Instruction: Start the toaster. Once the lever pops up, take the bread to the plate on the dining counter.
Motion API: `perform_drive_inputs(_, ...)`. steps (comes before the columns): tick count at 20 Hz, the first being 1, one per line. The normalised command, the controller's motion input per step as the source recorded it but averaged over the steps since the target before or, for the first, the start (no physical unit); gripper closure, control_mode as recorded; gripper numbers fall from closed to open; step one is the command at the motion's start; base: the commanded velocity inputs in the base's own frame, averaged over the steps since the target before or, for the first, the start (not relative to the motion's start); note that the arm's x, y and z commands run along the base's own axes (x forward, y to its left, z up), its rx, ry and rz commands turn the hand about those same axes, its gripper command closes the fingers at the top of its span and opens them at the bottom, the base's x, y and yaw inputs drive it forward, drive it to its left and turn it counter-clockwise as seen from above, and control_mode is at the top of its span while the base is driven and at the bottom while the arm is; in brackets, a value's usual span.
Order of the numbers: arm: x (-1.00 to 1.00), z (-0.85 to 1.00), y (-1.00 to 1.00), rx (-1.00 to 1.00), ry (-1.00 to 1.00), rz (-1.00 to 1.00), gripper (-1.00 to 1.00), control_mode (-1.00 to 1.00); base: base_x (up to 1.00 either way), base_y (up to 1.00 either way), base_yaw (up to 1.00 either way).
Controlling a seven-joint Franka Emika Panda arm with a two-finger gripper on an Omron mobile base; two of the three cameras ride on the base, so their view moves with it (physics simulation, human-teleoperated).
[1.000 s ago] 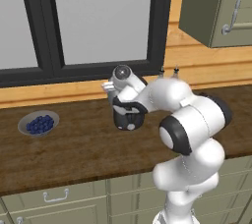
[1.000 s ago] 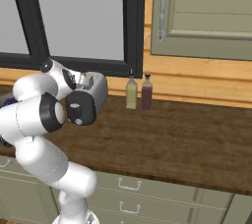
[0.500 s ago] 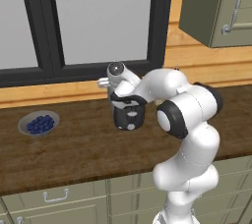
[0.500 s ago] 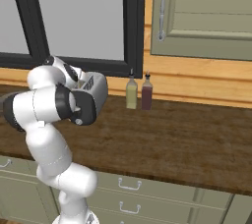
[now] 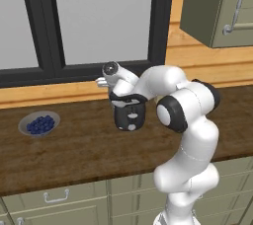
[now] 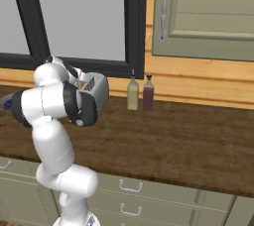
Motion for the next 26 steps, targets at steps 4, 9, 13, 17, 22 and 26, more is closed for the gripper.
perform_drive_inputs(4, 0.35, -0.26, -0.36, 0.00, 0.00, -0.09, 1.00, -1.00, 0.00, 0.00, 0.00)
perform_drive_inputs(9, 0.21, -0.16, -0.38, 0.00, 0.00, -0.03, 1.00, -1.00, 0.00, 0.00, 0.00)
perform_drive_inputs(13, 0.01, -0.01, -0.31, 0.00, -0.07, 0.00, 1.00, -1.00, 0.00, 0.00, 0.00)
perform_drive_inputs(17, -0.12, 0.16, -0.30, 0.00, -0.20, 0.00, 1.00, -1.00, 0.00, 0.00, 0.00)
perform_drive_inputs(22, -0.08, 0.42, -0.25, 0.00, -0.19, 0.00, 1.00, -1.00, 0.00, 0.00, 0.00)
perform_drive_inputs(26, -0.08, 0.88, -0.10, 0.08, -0.12, 0.00, 1.00, -1.00, 0.00, 0.00, 0.00)
